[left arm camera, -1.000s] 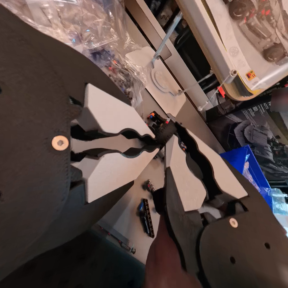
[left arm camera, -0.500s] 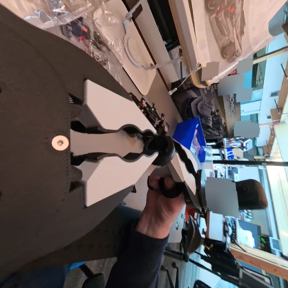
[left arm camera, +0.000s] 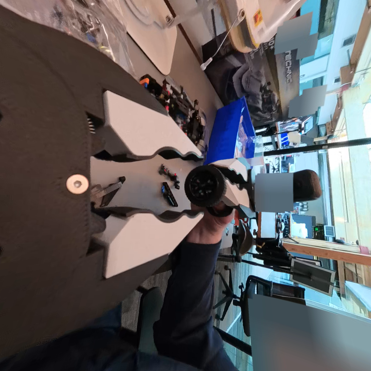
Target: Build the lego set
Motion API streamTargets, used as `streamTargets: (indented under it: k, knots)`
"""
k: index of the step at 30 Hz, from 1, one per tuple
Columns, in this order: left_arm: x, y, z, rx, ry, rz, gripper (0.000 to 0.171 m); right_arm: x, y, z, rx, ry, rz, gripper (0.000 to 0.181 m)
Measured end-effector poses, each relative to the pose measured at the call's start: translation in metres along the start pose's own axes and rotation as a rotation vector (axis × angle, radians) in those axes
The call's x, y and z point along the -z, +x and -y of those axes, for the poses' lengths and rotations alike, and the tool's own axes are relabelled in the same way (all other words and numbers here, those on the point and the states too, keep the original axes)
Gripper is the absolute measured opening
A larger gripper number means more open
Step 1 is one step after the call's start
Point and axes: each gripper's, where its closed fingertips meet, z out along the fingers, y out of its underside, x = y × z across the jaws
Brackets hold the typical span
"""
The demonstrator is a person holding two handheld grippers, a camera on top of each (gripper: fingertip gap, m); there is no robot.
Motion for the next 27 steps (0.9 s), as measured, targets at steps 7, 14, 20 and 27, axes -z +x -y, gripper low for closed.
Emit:
streamTargets:
  k: [7,14,20,27]
  knots:
    - [-0.003,0.007,-0.004,-0.004,-0.011,-0.043,0.037,0.000,-0.005,-0.002,-0.009,-0.008,0.043,0.004]
    - [-0.004,-0.002,-0.007,-0.082,-0.047,0.074,0.033,-0.002,0.009,-0.006,-0.060,-0.011,-0.020,0.007]
    - [-0.006,-0.016,-0.011,-0.144,-0.085,0.207,0.033,0.004,0.026,-0.009,-0.066,-0.038,-0.134,0.010]
    - [0.000,-0.038,-0.015,-0.306,-0.179,0.422,0.032,0.004,0.019,-0.006,-0.182,0.002,-0.053,0.030]
